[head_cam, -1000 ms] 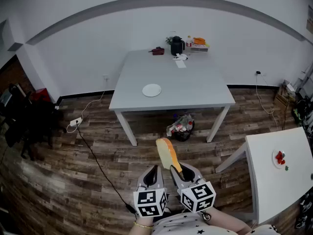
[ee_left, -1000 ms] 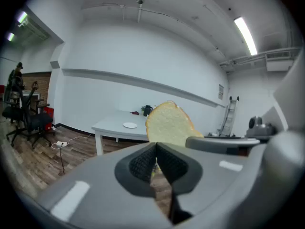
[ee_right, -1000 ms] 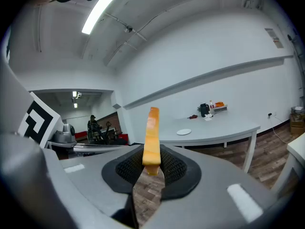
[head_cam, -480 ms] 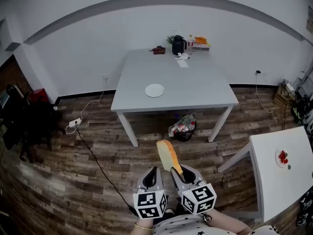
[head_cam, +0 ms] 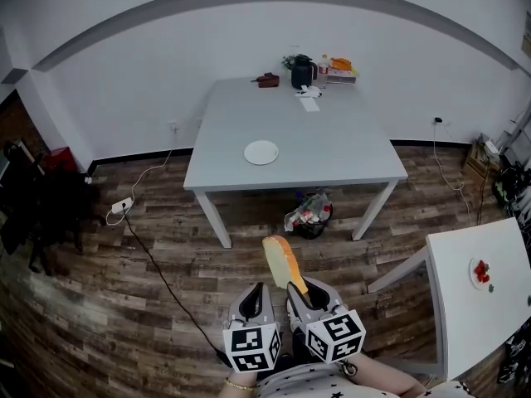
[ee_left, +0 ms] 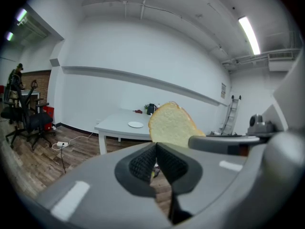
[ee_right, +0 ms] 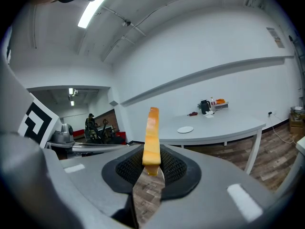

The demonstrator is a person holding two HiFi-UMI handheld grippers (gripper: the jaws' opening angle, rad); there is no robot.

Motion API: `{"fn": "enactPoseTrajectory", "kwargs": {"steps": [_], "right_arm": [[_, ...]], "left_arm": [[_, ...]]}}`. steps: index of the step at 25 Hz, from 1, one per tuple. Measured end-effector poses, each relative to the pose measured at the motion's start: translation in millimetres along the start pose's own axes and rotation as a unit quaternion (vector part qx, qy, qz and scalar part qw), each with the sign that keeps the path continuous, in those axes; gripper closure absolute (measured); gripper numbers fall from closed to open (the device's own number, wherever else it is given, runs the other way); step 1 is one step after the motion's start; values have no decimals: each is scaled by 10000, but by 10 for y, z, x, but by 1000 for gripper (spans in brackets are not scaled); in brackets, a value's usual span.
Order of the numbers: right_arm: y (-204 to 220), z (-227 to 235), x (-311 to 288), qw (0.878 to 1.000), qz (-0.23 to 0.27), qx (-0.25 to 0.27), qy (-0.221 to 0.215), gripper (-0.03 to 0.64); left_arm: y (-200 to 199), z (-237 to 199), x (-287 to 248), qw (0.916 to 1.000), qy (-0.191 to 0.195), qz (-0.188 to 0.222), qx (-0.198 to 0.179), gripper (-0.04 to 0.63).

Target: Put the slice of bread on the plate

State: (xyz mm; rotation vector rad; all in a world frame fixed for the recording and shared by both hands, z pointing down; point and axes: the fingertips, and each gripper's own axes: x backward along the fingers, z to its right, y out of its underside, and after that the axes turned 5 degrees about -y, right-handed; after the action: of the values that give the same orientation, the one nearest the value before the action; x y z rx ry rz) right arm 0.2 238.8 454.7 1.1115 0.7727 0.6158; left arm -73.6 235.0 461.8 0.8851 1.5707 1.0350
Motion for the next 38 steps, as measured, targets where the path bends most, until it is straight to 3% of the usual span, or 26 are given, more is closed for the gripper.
{"fn": "enactPoseTrajectory", "kwargs": {"steps": [23, 38], "right_arm": [[-1022, 1398, -1902, 9988, -78, 239, -410, 531], [-1252, 2078, -2672, 9976, -211, 224, -614, 531]], "left_arm": [[-1004, -414, -2218, 9991, -367, 31, 210, 588], [-1298, -514, -3176, 9983, -515, 35, 272, 586]]}}
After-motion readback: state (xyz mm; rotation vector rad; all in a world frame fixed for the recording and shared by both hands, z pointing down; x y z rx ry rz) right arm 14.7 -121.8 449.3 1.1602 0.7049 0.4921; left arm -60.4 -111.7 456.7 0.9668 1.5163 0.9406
